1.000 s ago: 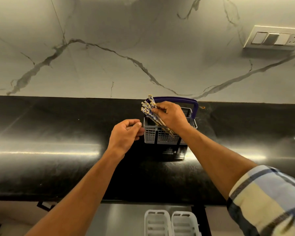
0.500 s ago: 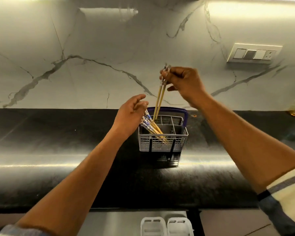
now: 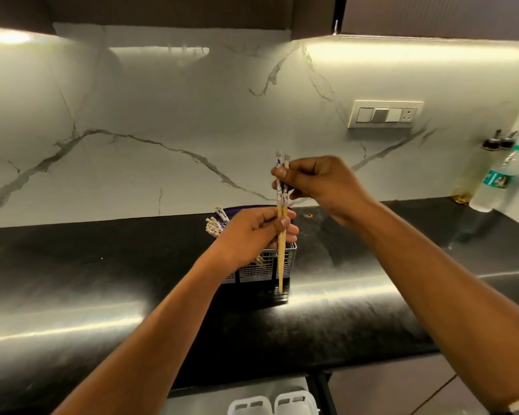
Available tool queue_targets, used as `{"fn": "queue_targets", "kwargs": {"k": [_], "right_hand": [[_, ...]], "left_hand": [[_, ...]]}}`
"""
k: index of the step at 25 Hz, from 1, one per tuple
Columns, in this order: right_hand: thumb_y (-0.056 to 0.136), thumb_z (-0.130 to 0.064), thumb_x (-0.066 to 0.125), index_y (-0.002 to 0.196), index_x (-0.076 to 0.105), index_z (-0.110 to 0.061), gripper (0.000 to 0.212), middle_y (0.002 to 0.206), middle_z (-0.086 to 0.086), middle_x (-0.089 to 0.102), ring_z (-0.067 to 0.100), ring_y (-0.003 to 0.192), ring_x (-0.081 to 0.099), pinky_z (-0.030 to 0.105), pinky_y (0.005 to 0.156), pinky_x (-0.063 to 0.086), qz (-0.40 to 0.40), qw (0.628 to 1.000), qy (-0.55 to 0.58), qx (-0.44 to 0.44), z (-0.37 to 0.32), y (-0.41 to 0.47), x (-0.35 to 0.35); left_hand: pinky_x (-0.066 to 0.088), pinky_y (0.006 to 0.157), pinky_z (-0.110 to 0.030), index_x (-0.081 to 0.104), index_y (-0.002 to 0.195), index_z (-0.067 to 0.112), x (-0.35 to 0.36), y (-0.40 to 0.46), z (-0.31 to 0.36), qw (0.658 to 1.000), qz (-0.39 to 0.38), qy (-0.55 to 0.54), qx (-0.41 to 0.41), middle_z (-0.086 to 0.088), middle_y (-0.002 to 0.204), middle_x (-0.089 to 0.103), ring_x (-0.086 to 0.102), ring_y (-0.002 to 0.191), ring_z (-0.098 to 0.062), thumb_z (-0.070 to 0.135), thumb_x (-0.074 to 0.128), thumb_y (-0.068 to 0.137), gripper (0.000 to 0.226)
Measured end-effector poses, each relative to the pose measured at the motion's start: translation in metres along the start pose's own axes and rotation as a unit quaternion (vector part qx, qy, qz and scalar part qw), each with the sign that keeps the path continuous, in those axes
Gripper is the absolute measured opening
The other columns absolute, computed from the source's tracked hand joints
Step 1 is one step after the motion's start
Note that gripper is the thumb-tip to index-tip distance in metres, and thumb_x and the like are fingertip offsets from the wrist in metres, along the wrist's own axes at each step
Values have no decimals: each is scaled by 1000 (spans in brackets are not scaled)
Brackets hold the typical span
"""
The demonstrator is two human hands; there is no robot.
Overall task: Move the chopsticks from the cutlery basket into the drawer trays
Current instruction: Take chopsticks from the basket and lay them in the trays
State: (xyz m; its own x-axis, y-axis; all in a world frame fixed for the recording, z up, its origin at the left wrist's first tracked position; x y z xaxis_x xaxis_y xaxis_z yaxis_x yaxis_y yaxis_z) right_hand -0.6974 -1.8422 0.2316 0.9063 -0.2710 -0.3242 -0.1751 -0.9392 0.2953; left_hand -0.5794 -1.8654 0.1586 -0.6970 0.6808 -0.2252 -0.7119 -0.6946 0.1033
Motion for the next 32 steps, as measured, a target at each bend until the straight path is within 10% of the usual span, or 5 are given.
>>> {"fn": "queue_targets", "kwargs": {"k": [15, 24, 27, 32], "right_hand": [[77, -29, 68, 93, 77, -17, 22, 85, 5, 77, 15, 79, 70, 26, 74, 60, -57, 995, 67, 46, 45, -59, 4], [75, -37, 71, 98, 77, -12, 35, 89, 10, 76, 19, 80, 72, 29, 77, 61, -29, 996, 25, 78, 61, -80, 9], [84, -31, 72, 93, 75, -28, 10, 84, -2, 77, 12, 75, 73, 25, 71, 60, 2, 997, -23, 79, 91, -118, 19], [84, -34, 73, 102, 73, -24, 21, 87, -1, 78, 12, 81, 74, 40, 78, 62, 20, 975, -11, 222, 191, -222, 50]], "left_hand": [[59, 89, -39, 57, 128, -2, 48, -38, -46, 972, -199, -70, -104, -33, 119, 65, 65, 110, -43, 9, 48, 100, 31], [61, 84, -38, 64, 110, -3, 57, -50, -63, 976, -177, -74, -99, -28, 109, 70, 70, 98, -37, 11, 48, 100, 23], [61, 84, -39, 61, 117, -9, 64, -63, -96, 977, -139, -107, -123, -28, 109, 70, 72, 98, -36, 10, 48, 100, 29], [62, 79, -32, 65, 112, 0, 99, -101, -163, 963, -107, -138, -207, -23, 101, 72, 74, 92, -28, 11, 49, 100, 22]]}}
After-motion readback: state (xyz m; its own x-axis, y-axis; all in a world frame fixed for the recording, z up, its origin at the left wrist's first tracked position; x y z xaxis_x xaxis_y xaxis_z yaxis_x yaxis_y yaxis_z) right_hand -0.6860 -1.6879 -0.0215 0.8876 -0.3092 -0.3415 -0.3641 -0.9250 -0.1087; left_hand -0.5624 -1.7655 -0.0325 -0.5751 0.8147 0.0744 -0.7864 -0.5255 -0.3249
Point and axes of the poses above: each hand's wrist, its own y-axis towards the middle knuckle, its own x-axis out of the palm, z = x × y, the point moved 8 cm from there along y, towards the middle knuckle
